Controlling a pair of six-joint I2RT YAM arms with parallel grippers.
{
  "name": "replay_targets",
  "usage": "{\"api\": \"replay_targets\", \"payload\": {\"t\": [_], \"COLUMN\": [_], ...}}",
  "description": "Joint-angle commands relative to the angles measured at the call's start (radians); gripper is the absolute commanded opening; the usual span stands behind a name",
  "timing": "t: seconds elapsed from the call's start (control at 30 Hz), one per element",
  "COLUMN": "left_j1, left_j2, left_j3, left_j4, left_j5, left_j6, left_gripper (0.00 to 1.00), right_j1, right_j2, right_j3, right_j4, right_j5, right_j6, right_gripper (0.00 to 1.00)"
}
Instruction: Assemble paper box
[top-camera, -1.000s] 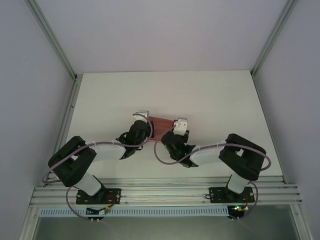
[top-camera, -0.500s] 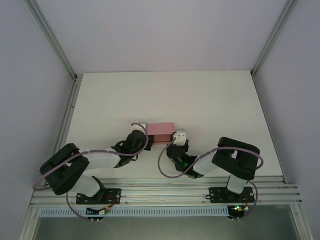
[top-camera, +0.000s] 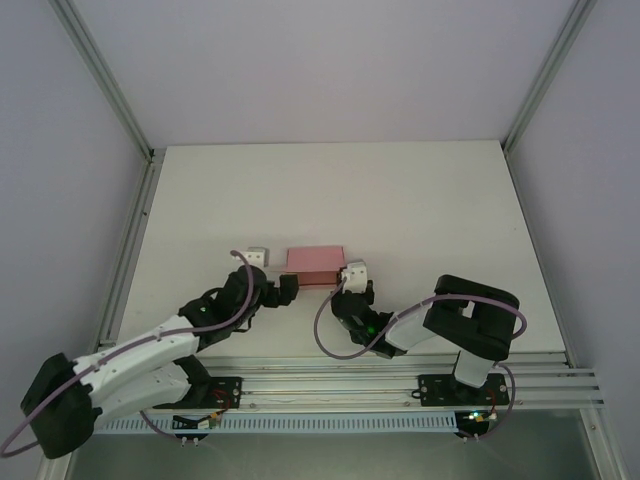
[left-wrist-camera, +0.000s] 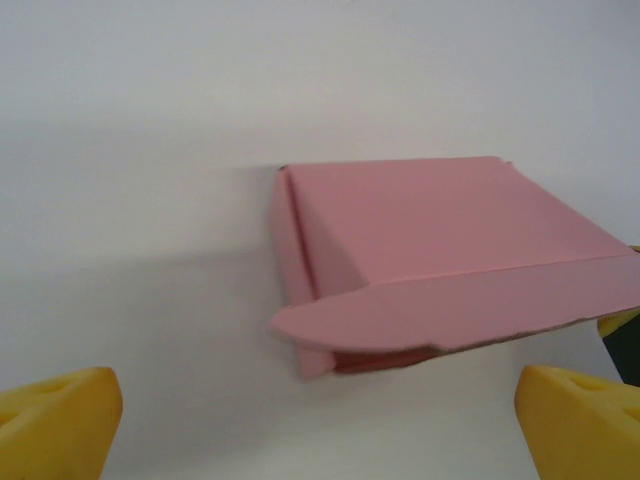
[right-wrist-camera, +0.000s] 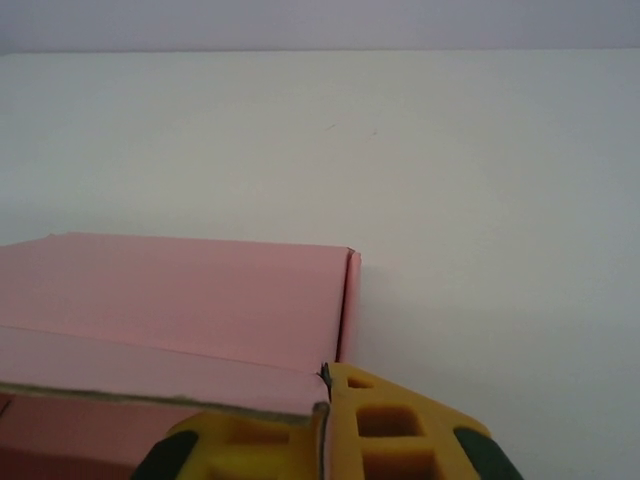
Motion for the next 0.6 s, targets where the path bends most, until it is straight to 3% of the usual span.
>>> {"api": "replay_targets", "payload": {"t": [0.0, 0.23, 0.3, 0.47, 0.57], "left_j1": [0.002, 0.097, 0.162, 0.229, 0.238], "left_j2": [-0.055, 0.200, 0.307, 0.493, 0.545], "left_j3": [0.099, 0.278, 0.311, 0.376, 0.358], "left_j4": [-0.221, -0.222, -0.194, -0.157, -0.127], "left_j5": [-0.049, 0.049, 0.144, 0.233, 0.290], "left_j6": [-0.145, -0.191, -0.180, -0.094, -0.067], "left_gripper": [1.00, 1.00, 1.00, 1.00, 0.96], "right_j1": [0.007, 0.007, 0.007, 0.006, 0.006], "right_j2": [0.019, -0.005, -0.013, -0.076, -0.182], "right_j3": [0.001, 0.002, 0.001, -0.023, -0.029], "right_j4": [-0.062, -0.133, -0.158, -0.245, -0.405], "right_j5": [-0.075, -0.148, -0.167, -0.220, -0.290], "right_j6": [-0.030, -0.029, -0.028, -0.002, 0.017], "right_gripper": [0.13, 0.22, 0.25, 0.52, 0.67]}}
